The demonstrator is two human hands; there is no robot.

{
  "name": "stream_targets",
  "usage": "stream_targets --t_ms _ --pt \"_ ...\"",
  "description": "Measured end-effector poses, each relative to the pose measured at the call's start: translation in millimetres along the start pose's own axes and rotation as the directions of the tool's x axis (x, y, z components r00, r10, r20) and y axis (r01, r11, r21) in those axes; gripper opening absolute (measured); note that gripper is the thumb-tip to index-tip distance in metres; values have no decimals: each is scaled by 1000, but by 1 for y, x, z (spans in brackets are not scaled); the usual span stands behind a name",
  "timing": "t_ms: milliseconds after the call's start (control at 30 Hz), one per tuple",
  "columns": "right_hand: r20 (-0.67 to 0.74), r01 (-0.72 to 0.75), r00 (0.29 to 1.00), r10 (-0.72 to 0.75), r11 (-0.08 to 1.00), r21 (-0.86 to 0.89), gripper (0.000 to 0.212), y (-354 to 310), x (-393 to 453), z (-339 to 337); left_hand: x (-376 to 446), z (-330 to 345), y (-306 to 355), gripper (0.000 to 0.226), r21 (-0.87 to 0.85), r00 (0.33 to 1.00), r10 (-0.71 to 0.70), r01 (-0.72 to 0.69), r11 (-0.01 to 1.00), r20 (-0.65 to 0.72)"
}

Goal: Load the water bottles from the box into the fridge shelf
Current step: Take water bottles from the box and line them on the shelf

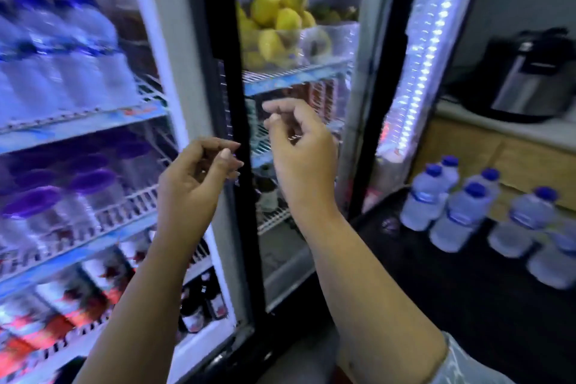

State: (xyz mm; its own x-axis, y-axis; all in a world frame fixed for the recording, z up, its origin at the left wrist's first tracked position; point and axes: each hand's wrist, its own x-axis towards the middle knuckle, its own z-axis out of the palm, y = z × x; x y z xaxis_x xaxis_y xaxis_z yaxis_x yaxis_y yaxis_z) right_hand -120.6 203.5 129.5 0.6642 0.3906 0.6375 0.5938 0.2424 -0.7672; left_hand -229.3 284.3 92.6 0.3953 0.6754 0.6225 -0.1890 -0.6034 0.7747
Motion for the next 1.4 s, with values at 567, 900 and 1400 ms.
stream_targets --t_ms 567,900,1400 --pt "-439 -487 842 314 793 -366 53 187 -35 -267 -69 332 -52 40 -65 865 -255 312 948 433" --pt "-383 -560 811 442 775 -292 86 257 -15 -250 -53 383 -103 62 6 805 -389 432 902 448" --pt "-426 -517 813 397 829 -213 45 229 -21 -232 -50 339 -93 54 -16 874 -389 411 911 290"
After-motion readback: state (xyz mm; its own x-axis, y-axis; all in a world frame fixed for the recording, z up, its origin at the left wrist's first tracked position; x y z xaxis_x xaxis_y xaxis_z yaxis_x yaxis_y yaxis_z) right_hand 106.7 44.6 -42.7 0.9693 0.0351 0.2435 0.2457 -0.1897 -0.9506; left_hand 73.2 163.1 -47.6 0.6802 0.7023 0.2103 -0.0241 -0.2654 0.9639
